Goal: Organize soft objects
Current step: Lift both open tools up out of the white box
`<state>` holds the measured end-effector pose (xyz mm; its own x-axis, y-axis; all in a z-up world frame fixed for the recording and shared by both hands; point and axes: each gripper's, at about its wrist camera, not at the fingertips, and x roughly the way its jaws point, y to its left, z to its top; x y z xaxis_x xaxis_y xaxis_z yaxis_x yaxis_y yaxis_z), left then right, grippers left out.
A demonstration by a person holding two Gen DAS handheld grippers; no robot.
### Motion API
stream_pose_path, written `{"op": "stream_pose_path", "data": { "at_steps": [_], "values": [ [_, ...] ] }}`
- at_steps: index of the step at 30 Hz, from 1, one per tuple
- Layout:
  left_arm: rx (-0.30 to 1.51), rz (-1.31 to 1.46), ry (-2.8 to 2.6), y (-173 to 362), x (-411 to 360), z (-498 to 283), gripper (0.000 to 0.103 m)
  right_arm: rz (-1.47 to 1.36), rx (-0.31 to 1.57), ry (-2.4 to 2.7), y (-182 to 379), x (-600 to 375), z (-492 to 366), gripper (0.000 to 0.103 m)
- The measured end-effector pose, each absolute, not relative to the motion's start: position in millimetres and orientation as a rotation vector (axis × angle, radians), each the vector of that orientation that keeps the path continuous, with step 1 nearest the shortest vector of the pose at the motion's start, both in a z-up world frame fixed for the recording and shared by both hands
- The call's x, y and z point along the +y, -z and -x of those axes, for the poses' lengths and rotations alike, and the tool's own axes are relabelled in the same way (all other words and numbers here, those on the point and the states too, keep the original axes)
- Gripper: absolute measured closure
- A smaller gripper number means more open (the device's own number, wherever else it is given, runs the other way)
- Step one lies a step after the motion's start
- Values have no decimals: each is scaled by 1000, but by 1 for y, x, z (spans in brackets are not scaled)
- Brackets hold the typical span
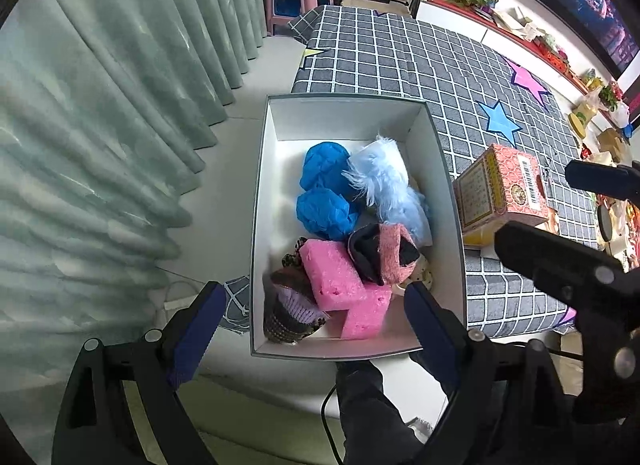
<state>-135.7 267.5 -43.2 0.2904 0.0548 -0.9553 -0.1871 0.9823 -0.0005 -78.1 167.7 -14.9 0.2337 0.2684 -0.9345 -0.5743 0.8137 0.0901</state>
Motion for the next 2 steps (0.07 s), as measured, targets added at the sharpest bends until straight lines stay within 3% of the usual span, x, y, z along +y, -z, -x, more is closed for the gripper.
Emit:
{"op": "stream_pose_path", "data": {
  "at_steps": [2],
  "values": [
    [1252,118,-149,42,268,138,10,298,1211,-588,17,168,77,1]
  ]
}}
